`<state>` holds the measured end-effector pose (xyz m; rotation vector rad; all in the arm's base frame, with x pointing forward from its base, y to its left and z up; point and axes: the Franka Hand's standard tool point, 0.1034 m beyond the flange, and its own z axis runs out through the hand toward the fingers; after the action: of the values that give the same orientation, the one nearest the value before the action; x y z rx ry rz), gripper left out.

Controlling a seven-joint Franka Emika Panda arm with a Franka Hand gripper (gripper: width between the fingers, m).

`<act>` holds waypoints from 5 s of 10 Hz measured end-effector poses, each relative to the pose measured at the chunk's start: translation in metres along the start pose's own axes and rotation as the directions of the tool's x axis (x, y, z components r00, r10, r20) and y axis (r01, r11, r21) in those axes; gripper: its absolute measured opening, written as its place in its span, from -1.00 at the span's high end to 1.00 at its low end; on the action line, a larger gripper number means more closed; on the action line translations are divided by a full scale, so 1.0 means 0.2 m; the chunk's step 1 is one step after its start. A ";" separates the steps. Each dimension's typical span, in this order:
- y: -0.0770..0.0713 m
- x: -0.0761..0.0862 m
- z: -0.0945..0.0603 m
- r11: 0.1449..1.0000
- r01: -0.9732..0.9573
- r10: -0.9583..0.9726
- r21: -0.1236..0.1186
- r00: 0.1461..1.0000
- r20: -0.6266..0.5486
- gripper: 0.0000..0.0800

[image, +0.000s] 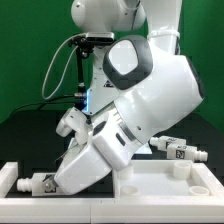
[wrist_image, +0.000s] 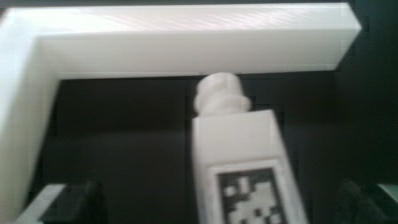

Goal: Assemble one leg

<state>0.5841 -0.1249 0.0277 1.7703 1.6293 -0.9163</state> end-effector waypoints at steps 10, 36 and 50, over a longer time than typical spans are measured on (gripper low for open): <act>-0.02 0.04 0.03 1.000 0.013 -0.013 0.008 1.000 0.002 0.29; -0.03 0.03 -1.02 0.607 -0.519 0.794 0.601 0.419 -0.440 0.29; 0.06 0.08 -0.89 0.501 -0.710 0.595 0.494 -0.132 -0.793 0.29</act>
Offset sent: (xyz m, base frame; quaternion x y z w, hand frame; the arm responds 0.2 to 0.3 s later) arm -0.0015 0.0044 -0.0097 0.0029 0.0126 0.0049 0.9999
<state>0.6158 0.0221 0.1233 2.7948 0.7535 0.9730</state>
